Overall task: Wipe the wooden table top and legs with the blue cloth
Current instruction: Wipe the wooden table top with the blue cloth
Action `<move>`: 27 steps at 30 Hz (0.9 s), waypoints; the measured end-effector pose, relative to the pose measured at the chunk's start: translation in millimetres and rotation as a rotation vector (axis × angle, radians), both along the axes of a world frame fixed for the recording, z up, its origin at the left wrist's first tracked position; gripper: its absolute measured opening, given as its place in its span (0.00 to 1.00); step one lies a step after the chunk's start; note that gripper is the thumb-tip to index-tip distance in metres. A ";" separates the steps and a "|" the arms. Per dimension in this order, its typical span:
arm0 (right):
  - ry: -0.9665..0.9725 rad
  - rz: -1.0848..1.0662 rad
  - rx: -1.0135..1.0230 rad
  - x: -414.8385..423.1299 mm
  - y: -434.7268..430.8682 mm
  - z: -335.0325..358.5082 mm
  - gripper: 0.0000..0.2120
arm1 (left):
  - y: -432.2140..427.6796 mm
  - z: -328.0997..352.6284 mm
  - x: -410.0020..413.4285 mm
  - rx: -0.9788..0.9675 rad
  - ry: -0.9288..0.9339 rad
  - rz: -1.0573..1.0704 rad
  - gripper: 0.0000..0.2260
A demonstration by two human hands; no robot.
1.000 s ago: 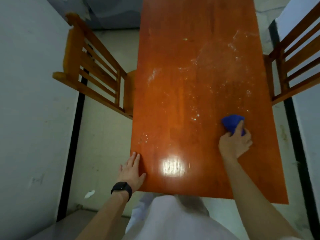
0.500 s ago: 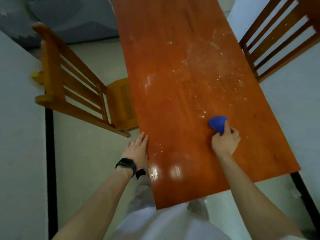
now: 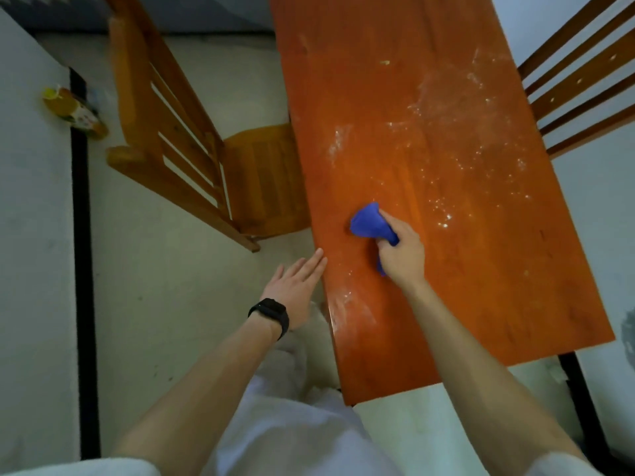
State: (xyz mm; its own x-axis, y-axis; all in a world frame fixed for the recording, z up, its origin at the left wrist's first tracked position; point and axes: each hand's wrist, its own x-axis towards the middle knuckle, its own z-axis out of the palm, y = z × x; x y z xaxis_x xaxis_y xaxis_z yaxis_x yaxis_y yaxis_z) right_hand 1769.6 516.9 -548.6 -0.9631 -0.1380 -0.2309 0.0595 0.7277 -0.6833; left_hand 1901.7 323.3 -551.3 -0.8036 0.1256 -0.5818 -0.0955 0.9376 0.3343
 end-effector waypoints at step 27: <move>-0.057 0.167 0.124 181.0 37.3 -10.8 0.27 | 5.1 3.1 33.3 0.054 0.069 -0.171 0.35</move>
State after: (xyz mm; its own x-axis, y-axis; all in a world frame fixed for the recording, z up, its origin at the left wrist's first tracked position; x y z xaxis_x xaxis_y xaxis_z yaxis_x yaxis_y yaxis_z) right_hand 1950.6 554.3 -559.4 -0.9141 -0.2620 -0.3096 -0.0330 0.8089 -0.5870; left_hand 1935.0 328.4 -548.2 -0.8055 0.2933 -0.5148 0.0886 0.9187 0.3849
